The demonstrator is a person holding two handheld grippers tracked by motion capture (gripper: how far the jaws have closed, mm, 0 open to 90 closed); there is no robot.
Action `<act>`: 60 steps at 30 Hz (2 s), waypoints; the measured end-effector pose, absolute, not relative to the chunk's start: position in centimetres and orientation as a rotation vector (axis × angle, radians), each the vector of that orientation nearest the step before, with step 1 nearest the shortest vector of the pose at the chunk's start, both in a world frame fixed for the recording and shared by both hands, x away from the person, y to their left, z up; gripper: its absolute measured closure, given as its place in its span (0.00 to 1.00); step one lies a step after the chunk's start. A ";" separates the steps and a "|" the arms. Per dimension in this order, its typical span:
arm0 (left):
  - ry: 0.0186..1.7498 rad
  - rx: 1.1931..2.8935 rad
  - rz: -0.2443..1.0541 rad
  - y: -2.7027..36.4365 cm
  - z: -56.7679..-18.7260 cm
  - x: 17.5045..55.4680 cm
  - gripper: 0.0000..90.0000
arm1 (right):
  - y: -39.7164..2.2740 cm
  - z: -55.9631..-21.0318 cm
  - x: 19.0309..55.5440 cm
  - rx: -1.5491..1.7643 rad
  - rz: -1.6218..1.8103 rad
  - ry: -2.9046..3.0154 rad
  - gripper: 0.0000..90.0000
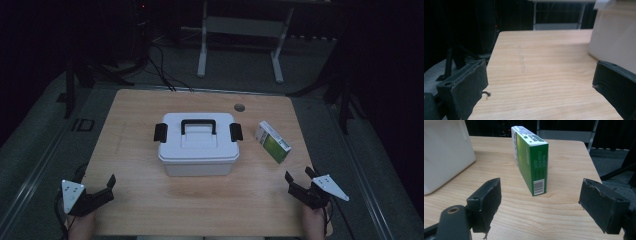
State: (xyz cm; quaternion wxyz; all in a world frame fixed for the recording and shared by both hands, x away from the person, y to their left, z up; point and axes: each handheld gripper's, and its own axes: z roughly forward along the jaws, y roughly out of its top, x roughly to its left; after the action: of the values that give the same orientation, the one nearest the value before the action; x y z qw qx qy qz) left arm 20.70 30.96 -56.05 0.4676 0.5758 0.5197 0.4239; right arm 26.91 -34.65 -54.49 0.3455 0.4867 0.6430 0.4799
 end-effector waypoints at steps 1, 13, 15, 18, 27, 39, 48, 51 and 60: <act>1.275 1.413 1.040 31.0 -56.0 20.7 0.00 | -34.6 -54.5 26.9 1.263 1.246 1.669 0.19; 1.291 1.382 0.938 31.4 -55.5 20.9 0.00 | -34.8 -54.0 26.6 1.279 1.228 1.642 0.15; 1.265 1.379 0.931 31.1 -55.1 21.0 0.00 | -34.4 -53.8 26.6 1.292 1.251 1.653 0.14; 1.260 1.374 0.930 30.8 -54.7 21.2 0.00 | -34.0 -53.6 26.6 1.299 1.302 1.669 0.14; 1.205 1.412 0.831 30.2 -53.9 22.1 0.08 | -31.3 -52.8 26.9 1.203 1.376 1.785 0.15; 1.140 1.530 0.730 28.2 -54.0 24.6 0.34 | -28.7 -52.5 29.1 1.108 1.407 1.903 0.40; 1.066 1.625 0.687 25.1 -54.1 27.0 0.53 | -26.6 -53.0 31.3 1.070 1.385 1.979 0.60; 1.041 1.649 0.674 24.3 -54.2 27.8 0.58 | -25.9 -53.1 32.0 1.058 1.386 1.996 0.67; 1.015 1.695 0.637 22.4 -54.5 30.5 0.82 | -23.4 -53.3 33.6 1.039 1.397 2.040 0.96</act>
State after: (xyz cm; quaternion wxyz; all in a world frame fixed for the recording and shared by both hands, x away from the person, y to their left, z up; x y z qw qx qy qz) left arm 30.49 22.41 -54.51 0.5081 0.7033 0.4213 0.2642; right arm 33.62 -23.43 -53.30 0.2278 0.3774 0.7407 0.5071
